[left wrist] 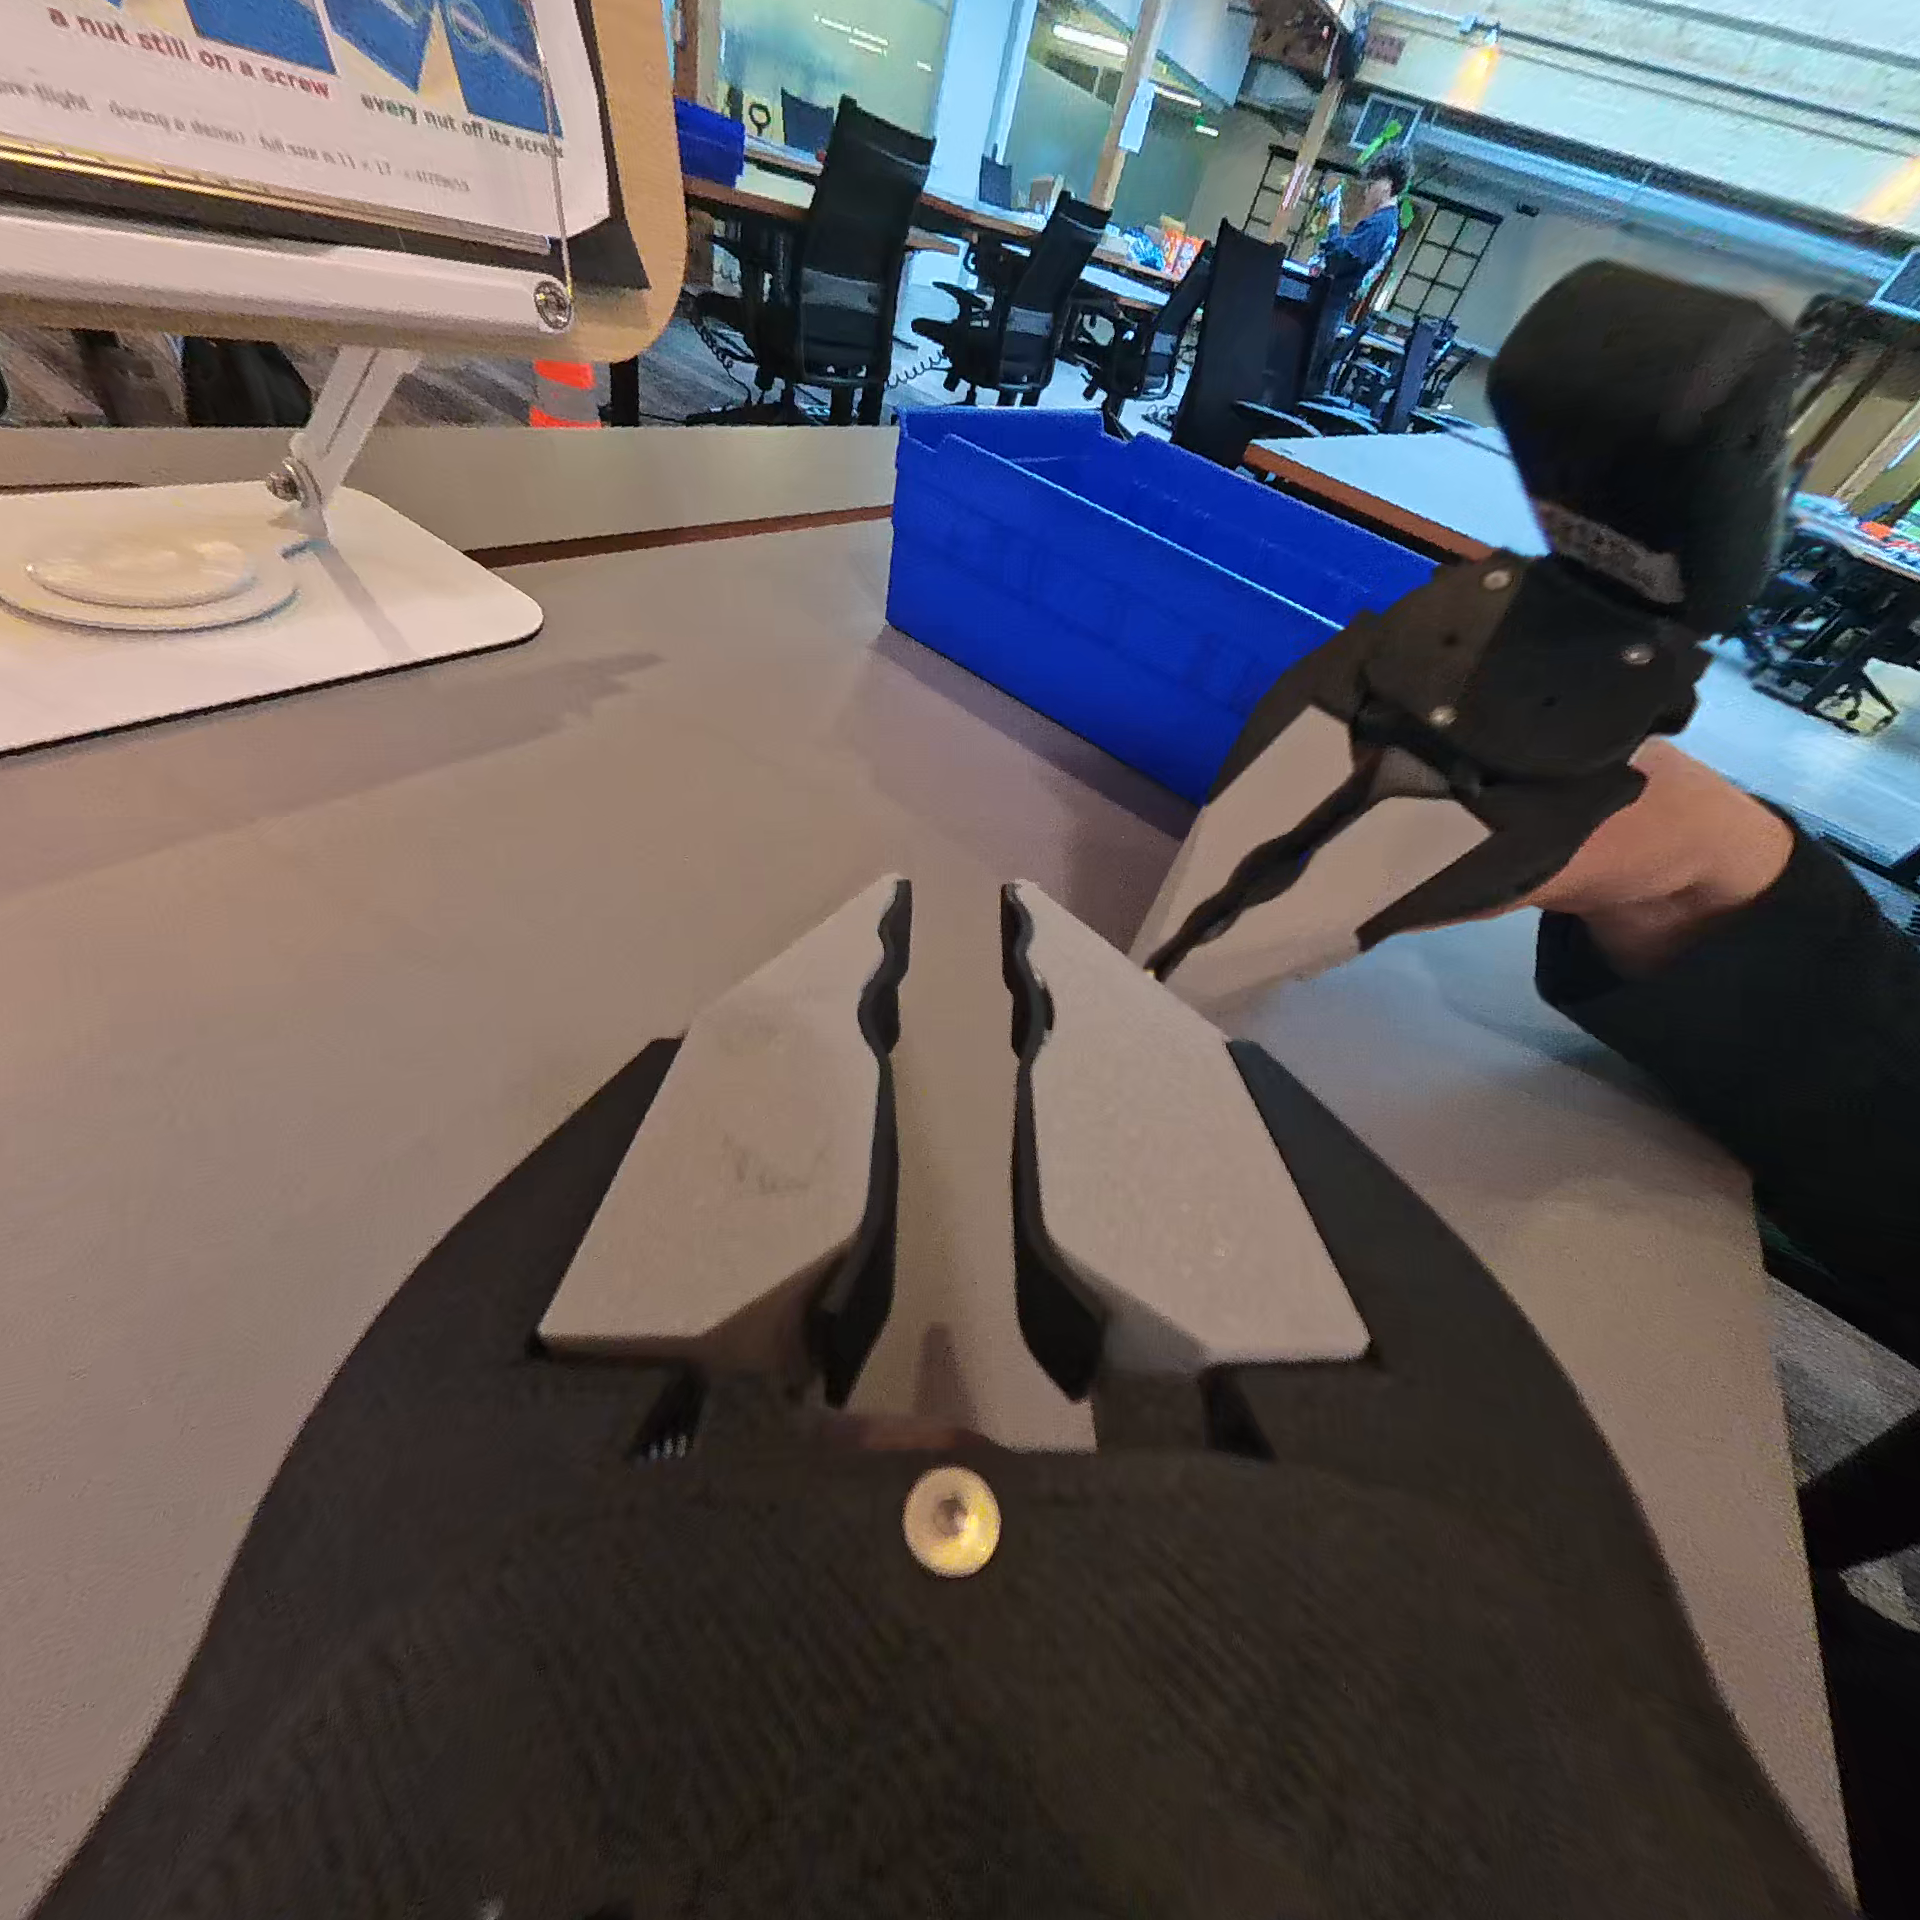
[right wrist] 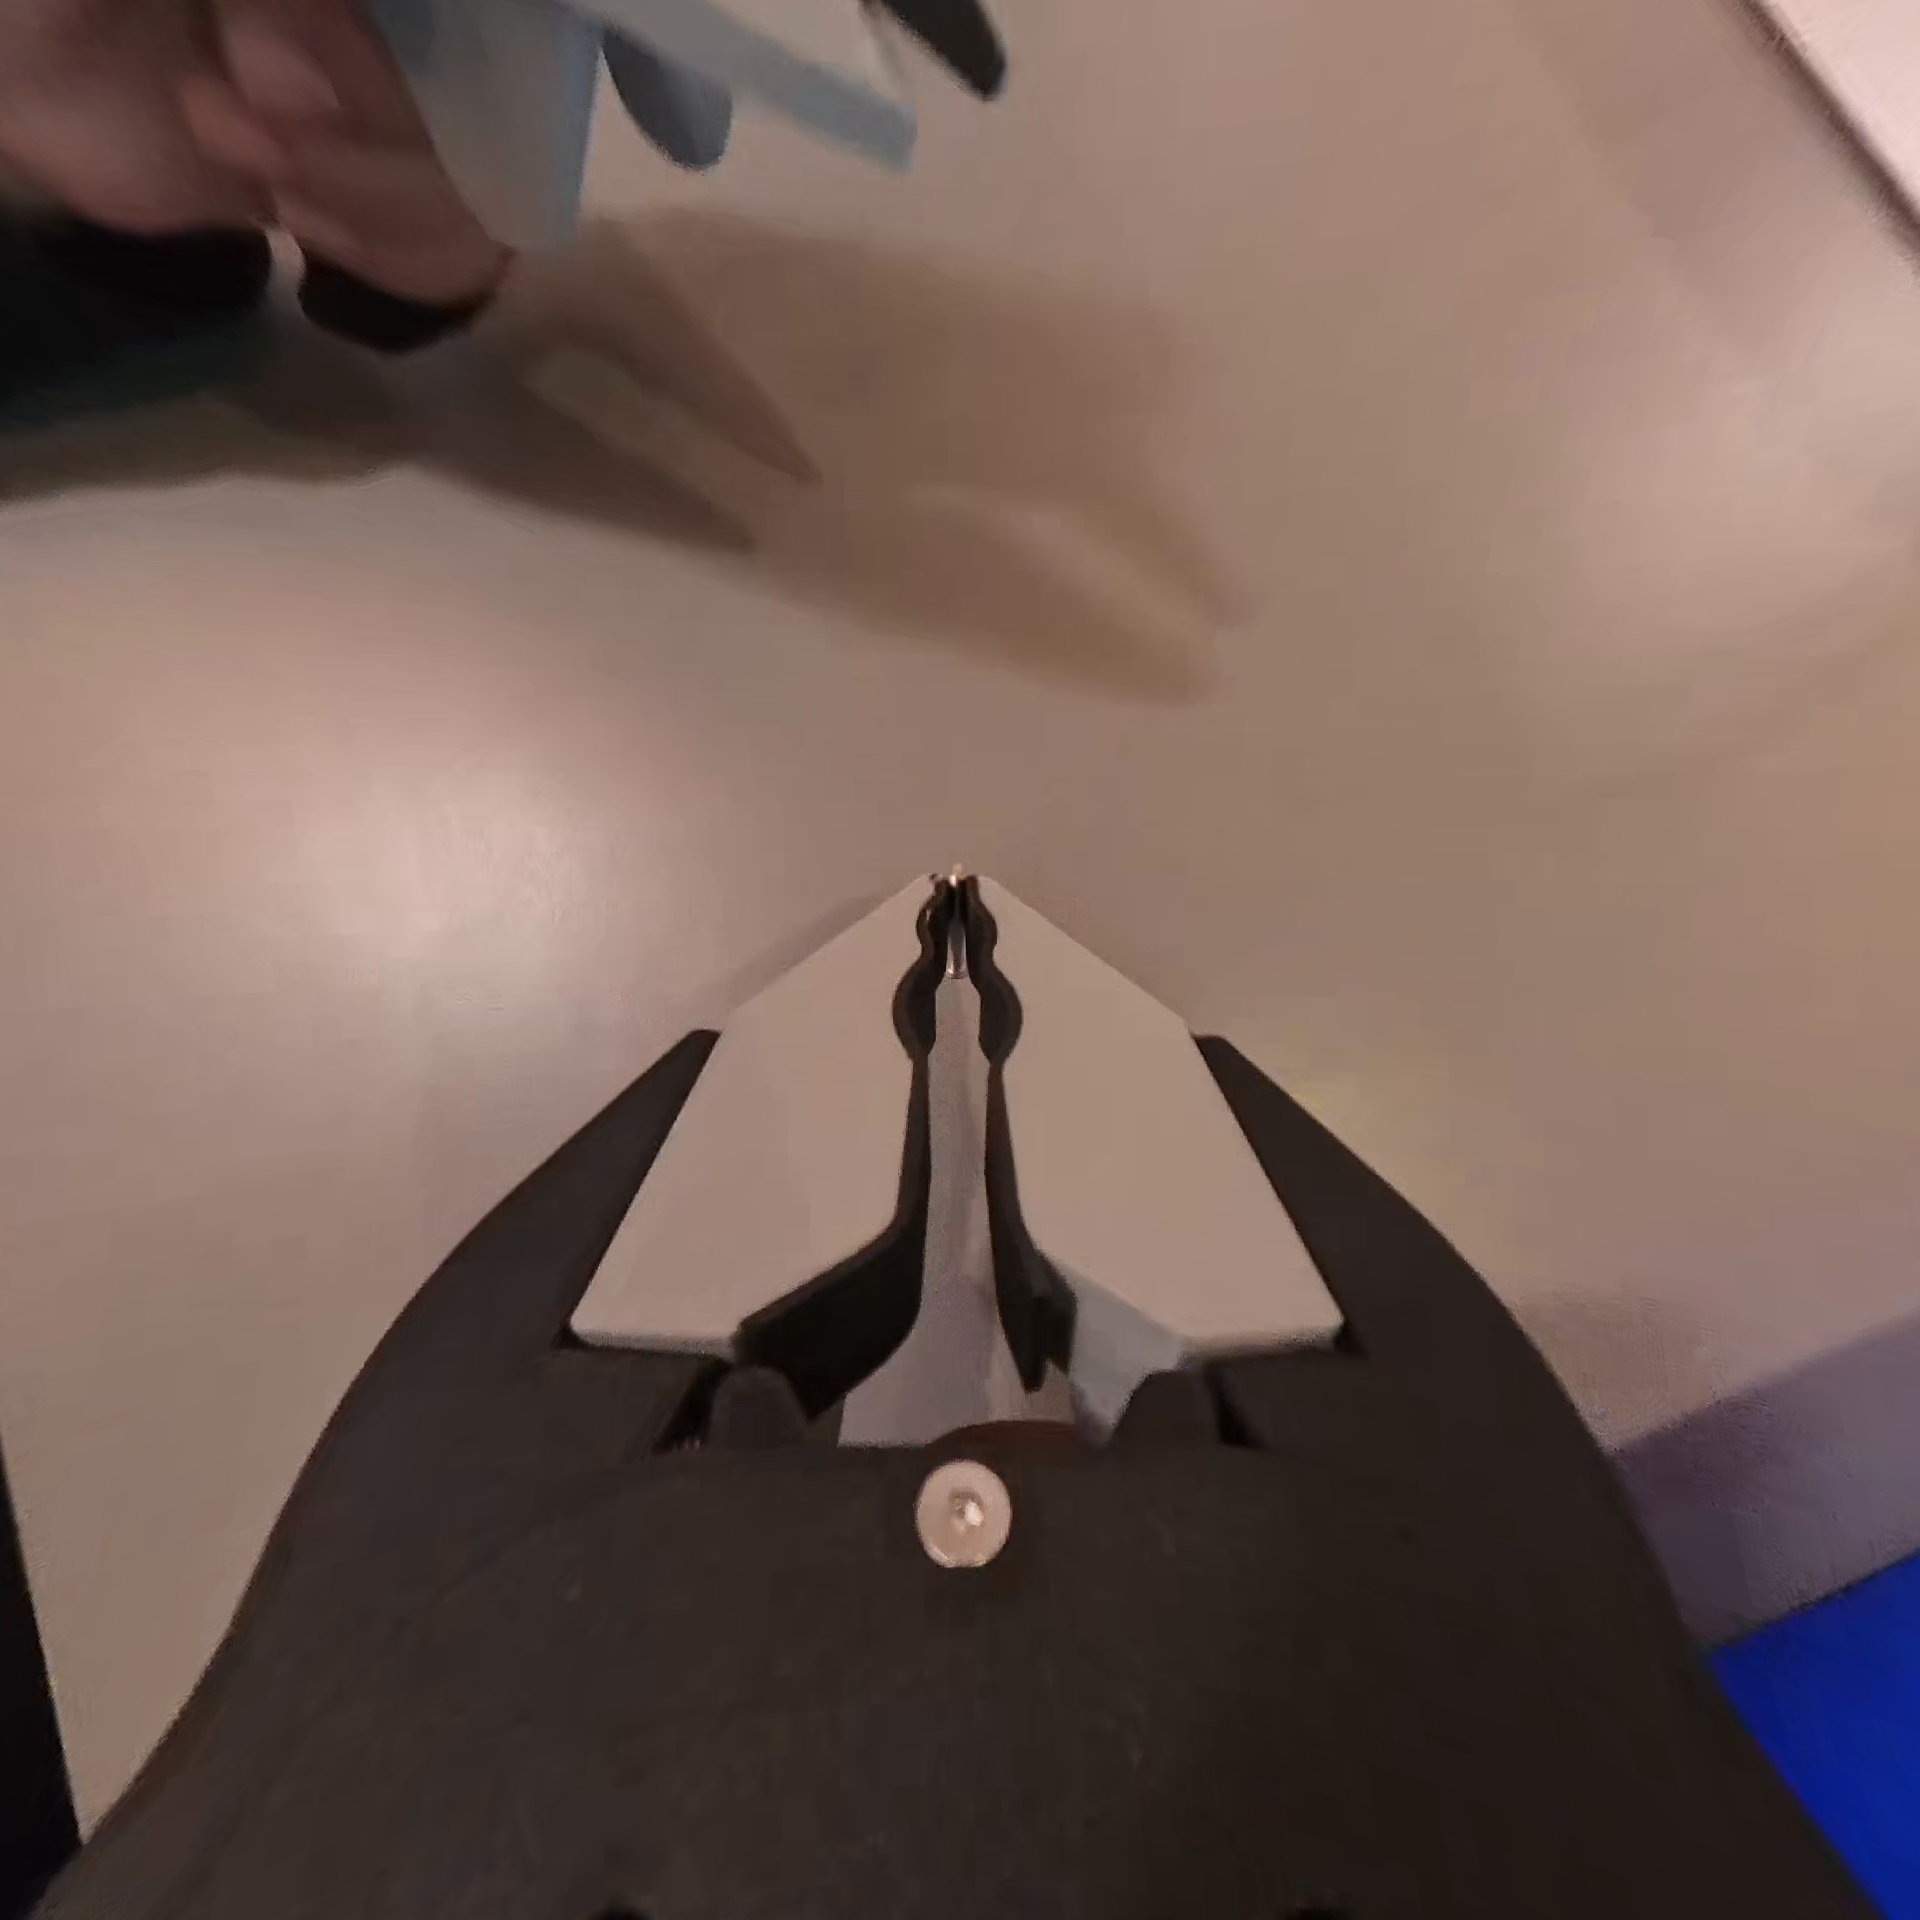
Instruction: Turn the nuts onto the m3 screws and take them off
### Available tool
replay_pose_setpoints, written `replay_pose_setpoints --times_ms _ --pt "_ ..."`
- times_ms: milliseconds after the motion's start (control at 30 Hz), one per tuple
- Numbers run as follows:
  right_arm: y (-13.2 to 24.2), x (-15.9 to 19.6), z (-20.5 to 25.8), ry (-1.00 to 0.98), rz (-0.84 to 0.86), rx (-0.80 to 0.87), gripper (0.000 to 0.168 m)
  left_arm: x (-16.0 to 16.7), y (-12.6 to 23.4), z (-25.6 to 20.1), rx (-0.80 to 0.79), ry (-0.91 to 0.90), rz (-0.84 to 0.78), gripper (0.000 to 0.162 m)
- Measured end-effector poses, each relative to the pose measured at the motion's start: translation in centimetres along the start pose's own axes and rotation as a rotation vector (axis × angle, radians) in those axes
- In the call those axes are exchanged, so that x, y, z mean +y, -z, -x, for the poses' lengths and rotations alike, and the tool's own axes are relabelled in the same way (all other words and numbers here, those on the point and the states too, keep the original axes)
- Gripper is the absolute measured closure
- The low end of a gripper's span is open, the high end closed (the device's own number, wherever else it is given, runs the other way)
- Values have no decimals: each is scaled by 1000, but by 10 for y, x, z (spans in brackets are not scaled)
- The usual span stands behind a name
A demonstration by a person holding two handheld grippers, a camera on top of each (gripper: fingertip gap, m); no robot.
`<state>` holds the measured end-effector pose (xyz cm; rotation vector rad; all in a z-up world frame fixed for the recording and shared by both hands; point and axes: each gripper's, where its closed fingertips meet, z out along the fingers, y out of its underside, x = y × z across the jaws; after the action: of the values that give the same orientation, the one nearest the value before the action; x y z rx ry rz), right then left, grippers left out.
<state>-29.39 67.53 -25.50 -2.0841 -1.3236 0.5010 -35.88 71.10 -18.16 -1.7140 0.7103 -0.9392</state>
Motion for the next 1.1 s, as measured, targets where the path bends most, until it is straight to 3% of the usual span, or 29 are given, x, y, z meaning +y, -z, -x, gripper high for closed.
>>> replay_pose_setpoints --times_ms 167,500,767,933,1100 --pt "-21 8 6 27 62 4 168 4 -3 -4 -10 -41 25 147" --pt "-24 6 10 -17 21 -62 168 14 -7 -2 -30 -70 74 145" --pt "-23 6 12 -4 18 -62 166 15 -5 -9 -41 -123 94 129" --pt "-23 6 11 -28 6 -83 167 -3 35 -40 14 -154 88 125" --pt "-23 6 12 -11 12 -71 166 -44 128 -32 -93 -272 156 123"
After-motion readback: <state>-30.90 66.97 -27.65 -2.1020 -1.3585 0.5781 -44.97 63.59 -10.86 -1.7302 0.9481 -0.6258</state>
